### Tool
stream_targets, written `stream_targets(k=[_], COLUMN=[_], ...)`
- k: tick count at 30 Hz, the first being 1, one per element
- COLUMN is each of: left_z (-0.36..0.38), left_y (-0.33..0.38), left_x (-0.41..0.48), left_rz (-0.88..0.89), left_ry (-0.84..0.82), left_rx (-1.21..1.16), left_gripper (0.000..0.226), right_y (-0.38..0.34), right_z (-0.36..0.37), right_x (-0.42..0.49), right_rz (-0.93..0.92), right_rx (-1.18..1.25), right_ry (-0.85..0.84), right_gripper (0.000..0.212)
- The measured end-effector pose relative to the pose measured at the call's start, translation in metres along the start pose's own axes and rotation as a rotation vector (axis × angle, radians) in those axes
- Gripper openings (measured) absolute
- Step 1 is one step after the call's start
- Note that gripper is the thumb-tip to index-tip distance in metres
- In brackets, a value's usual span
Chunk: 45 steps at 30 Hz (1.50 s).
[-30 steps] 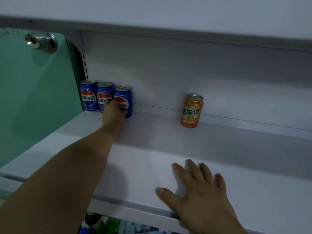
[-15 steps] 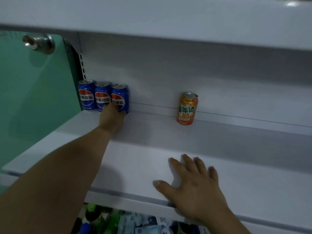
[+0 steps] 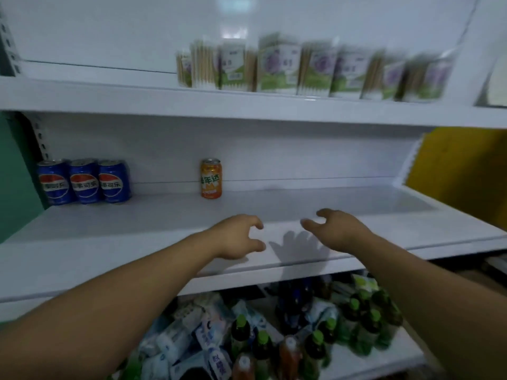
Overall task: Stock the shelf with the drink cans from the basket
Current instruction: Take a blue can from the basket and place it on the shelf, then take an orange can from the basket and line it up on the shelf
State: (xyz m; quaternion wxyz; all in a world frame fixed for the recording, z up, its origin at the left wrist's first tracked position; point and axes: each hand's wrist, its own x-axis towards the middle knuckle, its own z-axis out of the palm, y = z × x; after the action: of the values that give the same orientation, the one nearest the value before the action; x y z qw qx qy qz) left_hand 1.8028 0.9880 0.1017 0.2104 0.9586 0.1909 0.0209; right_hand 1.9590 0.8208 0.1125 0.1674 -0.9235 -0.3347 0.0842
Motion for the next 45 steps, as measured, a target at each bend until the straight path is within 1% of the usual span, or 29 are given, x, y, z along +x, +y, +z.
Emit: stream_targets(k=[2, 4, 8, 12, 15, 17, 19, 21, 25, 29, 31, 33, 35, 39, 42, 45], left_z=[0.019, 0.036, 0.084, 0.132, 0.165, 0.188, 0.212, 0.236, 0.289, 0.352, 0.385, 0.417, 0.453, 0.525, 0.587, 0.646], left_y=[0.048, 0.089, 0.191, 0.259, 0.288, 0.3, 0.307, 0.312, 0.32, 0.329, 0.333, 0.338, 0.345, 0.357, 0.363, 0.361], left_x=[0.005, 0.007, -0.005, -0.022, -0.033, -0.034, -0.028, -0.021, -0.001, 0.025, 0.039, 0.057, 0.079, 0.12, 0.146, 0.163], left_rz=[0.131, 0.248, 0.489, 0.687, 0.806, 0.852, 0.868, 0.875, 0.939, 0.995, 1.006, 0.977, 0.947, 0.888, 0.762, 0.72], left_ry=[-0.053, -0.096, -0.208, -0.306, -0.4, -0.441, -0.489, -0.54, -0.603, -0.657, -0.669, -0.705, -0.741, -0.798, -0.876, -0.956], left_rx=[0.039, 0.079, 0.136, 0.19, 0.212, 0.243, 0.252, 0.259, 0.284, 0.365, 0.432, 0.494, 0.524, 0.455, 0.398, 0.408], left_gripper=[0.058, 0.06, 0.066, 0.071, 0.07, 0.072, 0.073, 0.073, 0.07, 0.069, 0.07, 0.071, 0.069, 0.063, 0.066, 0.068], right_y=[0.043, 0.073, 0.145, 0.198, 0.232, 0.251, 0.271, 0.291, 0.334, 0.386, 0.416, 0.449, 0.482, 0.542, 0.59, 0.626], right_z=[-0.03, -0.054, -0.088, -0.092, -0.079, -0.064, -0.047, -0.032, -0.003, 0.031, 0.05, 0.072, 0.097, 0.15, 0.2, 0.247], right_x=[-0.025, -0.053, -0.137, -0.217, -0.26, -0.279, -0.29, -0.295, -0.292, -0.276, -0.269, -0.264, -0.258, -0.244, -0.231, -0.221], right_rz=[0.11, 0.183, 0.41, 0.625, 0.779, 0.873, 0.958, 1.016, 1.096, 1.135, 1.138, 1.141, 1.149, 1.166, 1.166, 1.139], right_rx=[-0.016, -0.038, -0.059, -0.032, -0.019, -0.016, -0.004, 0.013, 0.037, 0.084, 0.083, 0.083, 0.127, 0.203, 0.286, 0.367], right_ry=[0.076, 0.126, 0.242, 0.333, 0.368, 0.391, 0.401, 0.364, 0.232, 0.106, 0.02, -0.056, -0.095, -0.167, -0.191, -0.255], right_gripper=[0.08, 0.08, 0.076, 0.071, 0.073, 0.074, 0.075, 0.076, 0.075, 0.062, 0.061, 0.061, 0.06, 0.055, 0.049, 0.048])
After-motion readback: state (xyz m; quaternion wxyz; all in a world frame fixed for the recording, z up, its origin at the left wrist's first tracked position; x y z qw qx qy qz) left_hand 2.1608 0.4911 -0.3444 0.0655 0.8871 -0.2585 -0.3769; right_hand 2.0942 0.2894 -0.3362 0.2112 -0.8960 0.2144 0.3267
